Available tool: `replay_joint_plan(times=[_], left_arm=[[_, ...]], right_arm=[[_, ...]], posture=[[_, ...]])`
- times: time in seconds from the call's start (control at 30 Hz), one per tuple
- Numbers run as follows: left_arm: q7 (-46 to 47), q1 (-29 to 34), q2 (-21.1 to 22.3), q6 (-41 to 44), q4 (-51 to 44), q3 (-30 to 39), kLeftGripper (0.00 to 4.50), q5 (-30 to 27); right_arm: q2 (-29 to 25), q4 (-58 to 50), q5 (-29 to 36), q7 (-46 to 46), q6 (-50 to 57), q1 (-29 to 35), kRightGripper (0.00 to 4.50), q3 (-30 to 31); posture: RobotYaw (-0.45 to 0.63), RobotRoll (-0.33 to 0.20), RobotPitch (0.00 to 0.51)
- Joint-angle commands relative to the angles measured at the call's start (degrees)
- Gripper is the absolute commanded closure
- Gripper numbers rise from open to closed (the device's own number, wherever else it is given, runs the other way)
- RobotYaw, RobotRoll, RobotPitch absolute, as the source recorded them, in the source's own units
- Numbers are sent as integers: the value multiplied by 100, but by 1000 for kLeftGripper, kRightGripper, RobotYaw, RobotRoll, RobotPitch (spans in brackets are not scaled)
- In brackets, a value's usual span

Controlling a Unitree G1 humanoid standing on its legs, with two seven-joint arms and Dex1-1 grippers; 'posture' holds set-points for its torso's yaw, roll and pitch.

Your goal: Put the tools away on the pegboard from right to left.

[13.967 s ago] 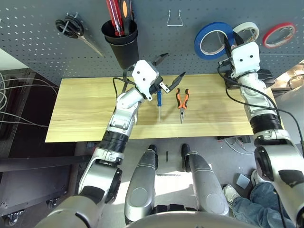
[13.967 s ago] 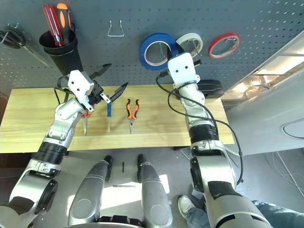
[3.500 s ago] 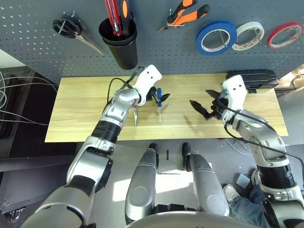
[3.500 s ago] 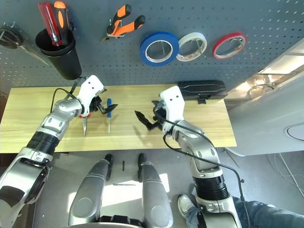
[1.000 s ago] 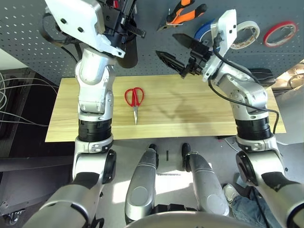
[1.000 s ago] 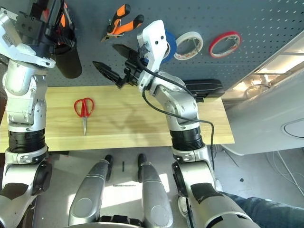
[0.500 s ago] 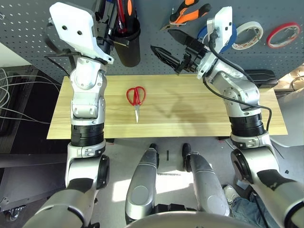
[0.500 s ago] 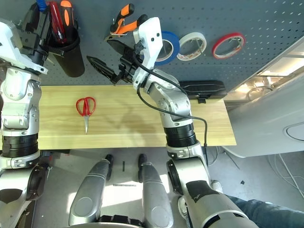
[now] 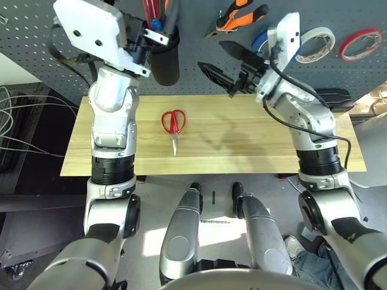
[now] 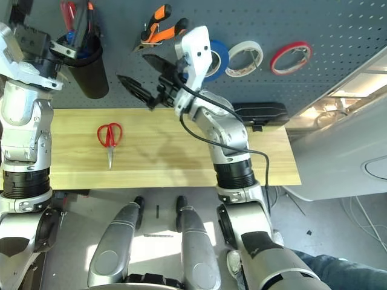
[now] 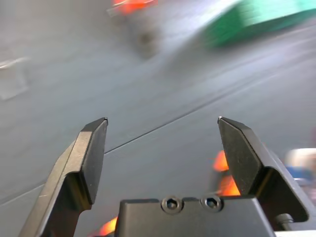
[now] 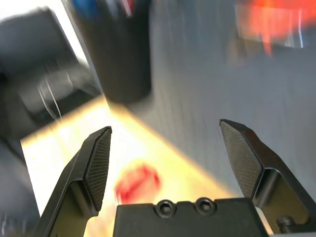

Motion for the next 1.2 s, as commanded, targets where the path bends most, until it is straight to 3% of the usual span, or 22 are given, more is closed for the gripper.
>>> replay_joint_plan(times=[0.03, 0.2, 0.47, 0.6, 0.8, 0.93, 1.2], left_arm=[[-383, 507, -197, 473, -83, -600, 21, -164], [-699, 1162, -255, 829, 469, -1129, 21, 101], [-860, 1563, -115, 1519, 1844, -1419, 21, 567], [-483, 1435, -140, 1423, 2825, -1241, 21, 890], [712, 857, -167, 1263, 4322, -430, 21, 1069], [1403, 533, -75, 1250, 5028, 160, 21, 1041], [1954, 444, 204, 1319, 5826, 425, 21, 1236]], right_arm=[[-278, 495, -559, -242, 15, 495, 0, 181], [-354, 845, -840, -561, 96, 852, 0, 74], [-303, 769, -843, -795, 524, 916, 0, -15], [-237, 671, -817, -838, 659, 922, 0, -7], [-113, 509, -762, -845, 1017, 848, 0, 28], [37, 471, -698, -892, 1305, 747, 0, 12], [412, 360, -512, -942, 1829, 448, 0, 19]], posture=[[150, 0, 368], [135, 0, 368], [117, 0, 369], [112, 0, 371], [110, 0, 376], [115, 0, 381], [114, 0, 388]])
